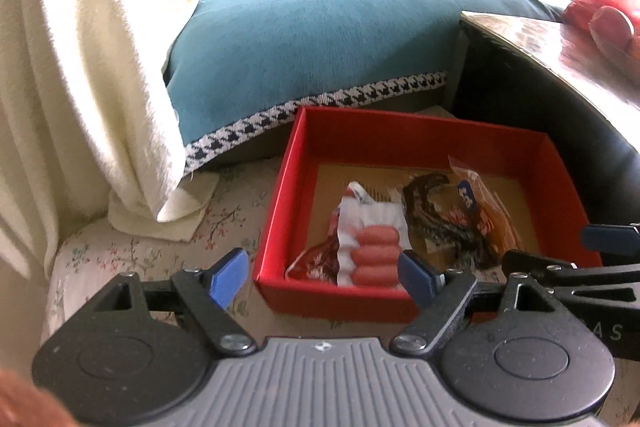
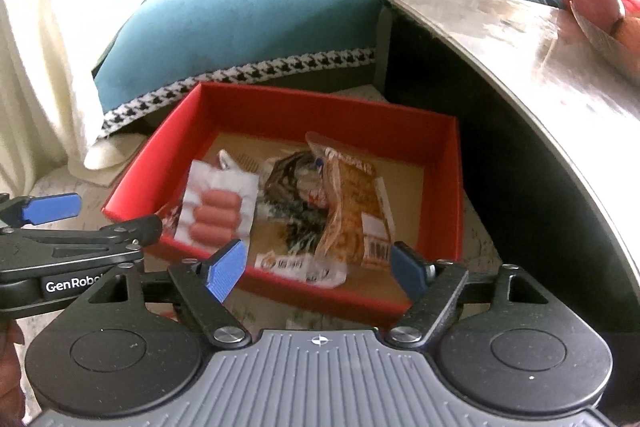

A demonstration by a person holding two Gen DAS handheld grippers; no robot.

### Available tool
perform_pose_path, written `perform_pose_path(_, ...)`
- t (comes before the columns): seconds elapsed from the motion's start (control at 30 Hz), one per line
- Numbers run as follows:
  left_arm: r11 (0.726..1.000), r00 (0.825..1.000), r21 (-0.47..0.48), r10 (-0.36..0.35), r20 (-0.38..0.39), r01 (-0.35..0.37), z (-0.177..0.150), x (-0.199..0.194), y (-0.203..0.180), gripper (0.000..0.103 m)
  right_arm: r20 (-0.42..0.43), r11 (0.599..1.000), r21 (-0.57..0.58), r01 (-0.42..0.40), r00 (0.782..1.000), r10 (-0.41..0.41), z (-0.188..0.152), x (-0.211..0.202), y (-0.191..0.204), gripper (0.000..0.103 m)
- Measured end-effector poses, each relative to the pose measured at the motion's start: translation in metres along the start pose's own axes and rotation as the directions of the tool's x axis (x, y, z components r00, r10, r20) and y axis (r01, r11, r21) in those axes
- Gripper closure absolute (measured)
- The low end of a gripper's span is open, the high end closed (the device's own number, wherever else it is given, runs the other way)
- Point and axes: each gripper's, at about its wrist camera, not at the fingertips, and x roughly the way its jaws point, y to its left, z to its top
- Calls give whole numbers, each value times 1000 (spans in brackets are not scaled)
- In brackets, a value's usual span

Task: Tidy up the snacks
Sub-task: 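Move left gripper to red spicy snack pack while right gripper approaches yellow-label bar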

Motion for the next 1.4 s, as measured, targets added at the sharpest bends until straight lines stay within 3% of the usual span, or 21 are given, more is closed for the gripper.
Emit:
perform_pose_path(0.7, 998, 996, 57, 11, -84, -6, -59, -29, 12, 27, -92, 998, -55, -26, 996, 21, -63, -14, 24, 17)
perform_pose_path(1.4, 998, 984, 56, 21, -177, -11, -101, -40, 33, 27, -176, 990, -115, -82, 983, 61, -86, -5, 46, 17)
